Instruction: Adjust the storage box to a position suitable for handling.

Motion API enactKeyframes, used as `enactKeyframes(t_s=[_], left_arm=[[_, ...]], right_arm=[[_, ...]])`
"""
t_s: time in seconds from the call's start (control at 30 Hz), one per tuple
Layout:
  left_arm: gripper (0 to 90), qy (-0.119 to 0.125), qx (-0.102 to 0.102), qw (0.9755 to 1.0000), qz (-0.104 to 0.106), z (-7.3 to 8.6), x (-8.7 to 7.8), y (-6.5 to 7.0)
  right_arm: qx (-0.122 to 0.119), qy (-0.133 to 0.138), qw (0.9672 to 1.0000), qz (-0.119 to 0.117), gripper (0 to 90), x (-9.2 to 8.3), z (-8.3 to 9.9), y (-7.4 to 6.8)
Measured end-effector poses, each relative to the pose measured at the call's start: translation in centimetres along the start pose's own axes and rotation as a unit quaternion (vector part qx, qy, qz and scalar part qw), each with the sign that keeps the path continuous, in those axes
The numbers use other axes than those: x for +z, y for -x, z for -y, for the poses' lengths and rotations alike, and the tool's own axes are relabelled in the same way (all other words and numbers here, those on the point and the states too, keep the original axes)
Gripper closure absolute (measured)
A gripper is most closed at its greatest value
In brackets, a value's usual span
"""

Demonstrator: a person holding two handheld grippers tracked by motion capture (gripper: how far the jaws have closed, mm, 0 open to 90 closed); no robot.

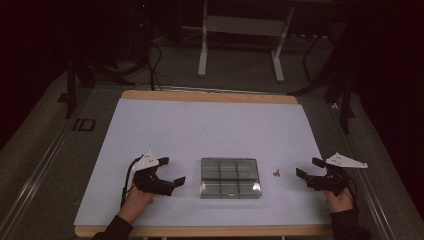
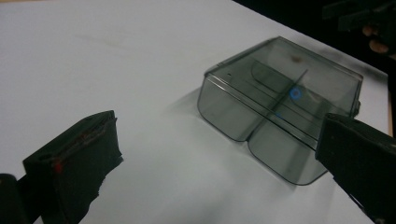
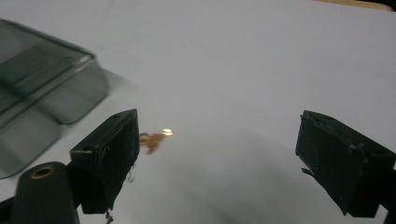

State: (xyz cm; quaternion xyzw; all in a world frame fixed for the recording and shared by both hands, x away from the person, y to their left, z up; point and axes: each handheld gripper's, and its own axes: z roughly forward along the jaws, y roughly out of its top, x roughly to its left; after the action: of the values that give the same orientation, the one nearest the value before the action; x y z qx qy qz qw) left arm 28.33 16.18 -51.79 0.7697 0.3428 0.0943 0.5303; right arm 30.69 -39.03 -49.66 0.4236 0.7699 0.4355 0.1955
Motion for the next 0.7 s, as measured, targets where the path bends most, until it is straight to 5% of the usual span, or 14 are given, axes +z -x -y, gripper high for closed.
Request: enactKeyframes(t_s=[0.3, 0.57, 0.7], left_arm=[[0.3, -0.020, 0.018, 0.9993, 0.025, -0.3, 1.0, 0.5], [5.7, -0.027, 0.032, 0.9987, 0.028, -0.3, 1.4, 0.9], [12.5, -0.041, 0.051, 0.9965, 0.052, -0.3, 1.7, 1.5]], right_arm=[[-0.024, -0.013, 0.9975, -0.065, 13.6, 0.6, -1.0, -1.5], [-0.062, -0.028, 0.9916, -0.110, 16.7, 1.6, -1.3, -3.0], [-0.083, -0.027, 0.9871, -0.134, 27.0, 2.0, -1.3, -3.8]])
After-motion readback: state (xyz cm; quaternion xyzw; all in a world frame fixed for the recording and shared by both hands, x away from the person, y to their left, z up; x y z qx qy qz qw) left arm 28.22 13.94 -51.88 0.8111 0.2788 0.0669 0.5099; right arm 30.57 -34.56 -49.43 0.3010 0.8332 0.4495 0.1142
